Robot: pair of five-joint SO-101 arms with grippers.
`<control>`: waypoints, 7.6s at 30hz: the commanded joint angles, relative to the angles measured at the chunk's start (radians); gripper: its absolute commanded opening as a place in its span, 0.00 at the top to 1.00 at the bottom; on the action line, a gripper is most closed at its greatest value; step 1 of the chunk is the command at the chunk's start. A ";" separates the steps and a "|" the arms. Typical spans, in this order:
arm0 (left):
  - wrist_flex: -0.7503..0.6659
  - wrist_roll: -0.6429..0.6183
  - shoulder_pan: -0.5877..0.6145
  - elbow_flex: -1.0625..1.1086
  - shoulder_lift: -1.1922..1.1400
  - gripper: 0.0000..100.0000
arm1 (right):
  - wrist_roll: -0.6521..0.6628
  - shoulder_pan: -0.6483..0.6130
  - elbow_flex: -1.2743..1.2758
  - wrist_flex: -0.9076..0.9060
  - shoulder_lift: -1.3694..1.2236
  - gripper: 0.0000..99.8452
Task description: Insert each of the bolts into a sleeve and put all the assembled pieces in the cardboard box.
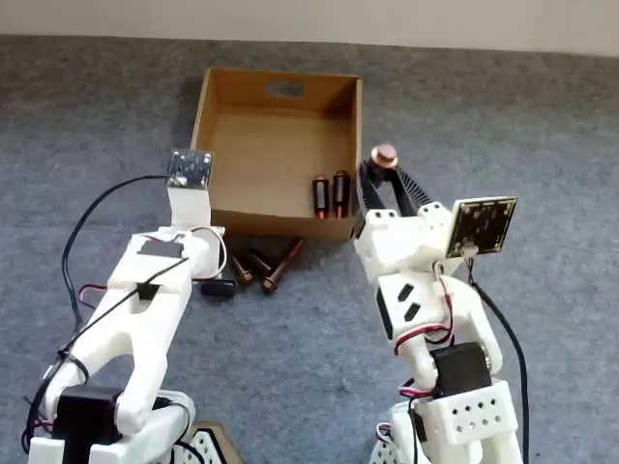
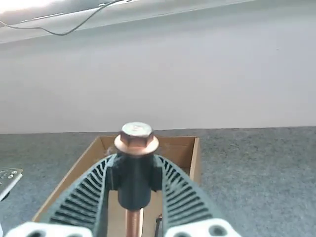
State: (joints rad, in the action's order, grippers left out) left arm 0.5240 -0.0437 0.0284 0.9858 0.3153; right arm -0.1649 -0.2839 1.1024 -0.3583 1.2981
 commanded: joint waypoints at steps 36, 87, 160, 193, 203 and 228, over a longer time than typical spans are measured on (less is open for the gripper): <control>-0.091 -0.005 -0.016 0.033 0.021 0.99 | 0.003 -0.151 -0.964 0.019 -1.610 0.99; -0.091 -0.005 -0.016 0.031 0.021 0.99 | 0.005 -0.128 -1.087 -0.196 -1.736 0.99; -0.121 -0.005 -0.016 0.035 0.021 0.99 | 0.005 -0.082 -1.221 -0.242 -1.828 0.99; -0.120 -0.005 -0.015 0.035 0.021 0.99 | 0.005 -0.085 -1.558 -0.972 -1.371 0.99; -0.110 -0.005 -0.010 0.031 0.031 0.99 | 0.005 -0.085 -1.557 -1.148 -1.325 0.99; -0.018 -0.117 0.357 0.024 0.237 0.99 | 0.150 -0.397 -0.410 -0.591 -0.647 0.99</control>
State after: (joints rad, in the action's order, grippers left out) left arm 0.5040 -0.0821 0.3092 1.0595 0.5209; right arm -0.0882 -0.6475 0.5194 -1.0717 0.5723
